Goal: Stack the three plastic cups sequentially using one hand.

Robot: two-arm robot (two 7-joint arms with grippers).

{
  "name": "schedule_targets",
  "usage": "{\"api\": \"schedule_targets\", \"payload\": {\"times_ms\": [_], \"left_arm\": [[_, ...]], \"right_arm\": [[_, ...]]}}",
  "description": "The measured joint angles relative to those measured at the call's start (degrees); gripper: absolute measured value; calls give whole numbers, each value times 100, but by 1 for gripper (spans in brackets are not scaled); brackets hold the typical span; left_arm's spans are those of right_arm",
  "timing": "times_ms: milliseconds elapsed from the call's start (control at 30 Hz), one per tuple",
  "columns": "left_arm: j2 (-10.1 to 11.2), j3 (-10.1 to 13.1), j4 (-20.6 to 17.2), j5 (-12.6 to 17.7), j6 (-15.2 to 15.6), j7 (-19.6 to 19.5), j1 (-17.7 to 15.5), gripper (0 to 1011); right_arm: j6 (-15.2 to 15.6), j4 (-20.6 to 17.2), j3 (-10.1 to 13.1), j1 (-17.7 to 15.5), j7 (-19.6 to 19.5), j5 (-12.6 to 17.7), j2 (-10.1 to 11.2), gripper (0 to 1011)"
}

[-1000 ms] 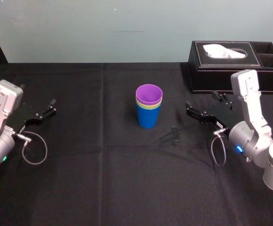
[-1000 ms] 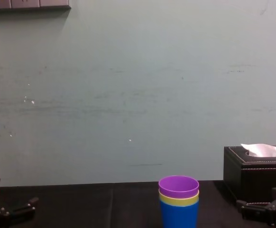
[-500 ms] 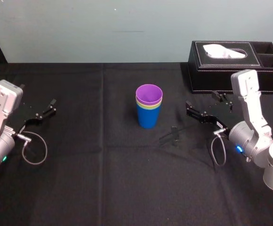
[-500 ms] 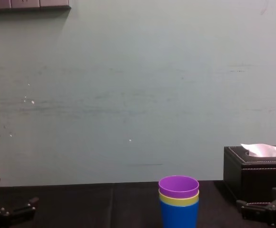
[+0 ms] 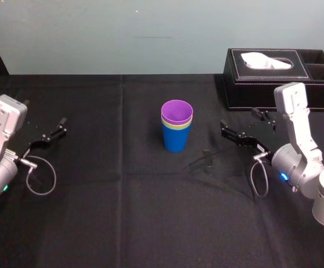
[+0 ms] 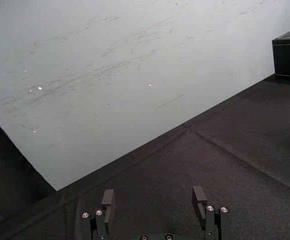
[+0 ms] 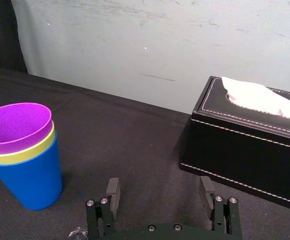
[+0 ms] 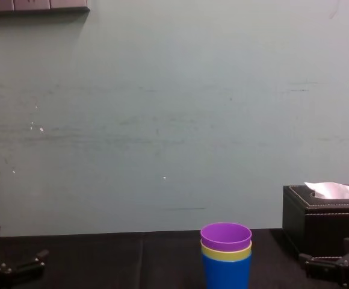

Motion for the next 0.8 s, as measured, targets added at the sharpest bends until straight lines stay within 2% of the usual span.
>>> {"api": "schedule_targets", "payload": {"times_ms": [800], "left_arm": [[0, 0, 0, 0, 0, 0, 0, 1011]], "right_arm": [[0, 0, 0, 0, 0, 0, 0, 1002]]}}
